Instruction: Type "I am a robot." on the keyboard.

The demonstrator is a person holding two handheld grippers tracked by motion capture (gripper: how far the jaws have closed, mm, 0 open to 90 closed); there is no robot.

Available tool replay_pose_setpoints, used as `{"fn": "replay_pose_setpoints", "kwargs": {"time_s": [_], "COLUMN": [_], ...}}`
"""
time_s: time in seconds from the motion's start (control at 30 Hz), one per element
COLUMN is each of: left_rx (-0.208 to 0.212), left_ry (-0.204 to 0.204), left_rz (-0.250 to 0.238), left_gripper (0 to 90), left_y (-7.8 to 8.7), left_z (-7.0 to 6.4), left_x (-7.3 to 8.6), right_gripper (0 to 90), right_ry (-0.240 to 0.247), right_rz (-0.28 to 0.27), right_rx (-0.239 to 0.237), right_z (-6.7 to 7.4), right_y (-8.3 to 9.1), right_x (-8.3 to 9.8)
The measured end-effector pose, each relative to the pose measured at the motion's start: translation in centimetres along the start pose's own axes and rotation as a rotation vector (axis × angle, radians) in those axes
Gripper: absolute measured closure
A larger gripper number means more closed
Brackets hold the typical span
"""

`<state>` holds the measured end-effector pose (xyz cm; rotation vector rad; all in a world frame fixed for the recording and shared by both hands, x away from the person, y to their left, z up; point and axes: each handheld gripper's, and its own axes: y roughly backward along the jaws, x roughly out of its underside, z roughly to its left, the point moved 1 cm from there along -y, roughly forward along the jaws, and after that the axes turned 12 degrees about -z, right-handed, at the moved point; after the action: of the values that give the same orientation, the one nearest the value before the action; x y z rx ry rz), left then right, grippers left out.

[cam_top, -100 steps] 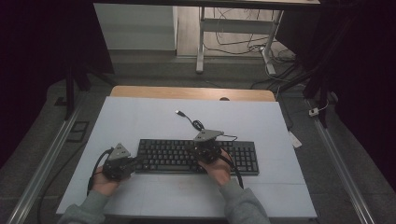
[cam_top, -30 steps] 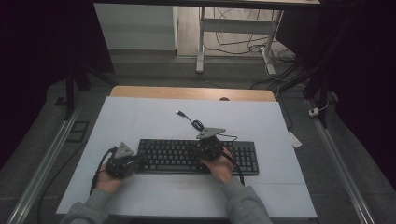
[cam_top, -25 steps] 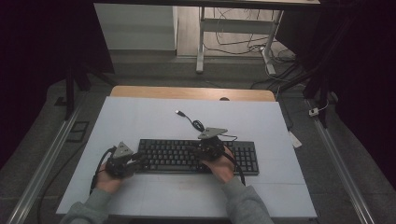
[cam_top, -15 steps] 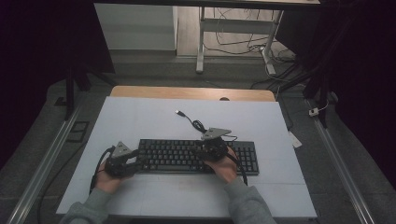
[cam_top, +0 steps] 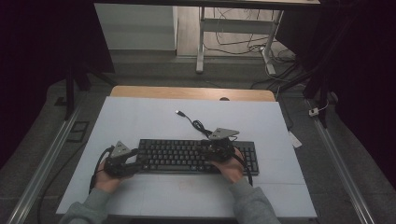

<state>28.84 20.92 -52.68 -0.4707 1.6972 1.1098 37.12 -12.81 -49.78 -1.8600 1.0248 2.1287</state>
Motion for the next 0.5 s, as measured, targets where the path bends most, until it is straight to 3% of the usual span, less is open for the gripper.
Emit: {"fn": "replay_pose_setpoints", "kwargs": {"time_s": [0.2, 0.5], "left_rx": [0.016, 0.128], "left_ry": [-0.01, -0.089], "left_rz": [0.005, 0.024], "left_gripper": [43.3, 36.8], "left_y": [0.0, -0.2], "left_z": [-0.3, -2.3], "left_x": [-0.1, -1.6], "right_gripper": [60.0, 59.7], "right_ry": [0.005, 0.002], "right_rz": [-0.001, -0.003], "right_rx": [-0.003, 0.001], "right_z": [0.0, 0.0], "right_y": [-0.1, 0.2], "right_x": [0.0, 0.0]}}
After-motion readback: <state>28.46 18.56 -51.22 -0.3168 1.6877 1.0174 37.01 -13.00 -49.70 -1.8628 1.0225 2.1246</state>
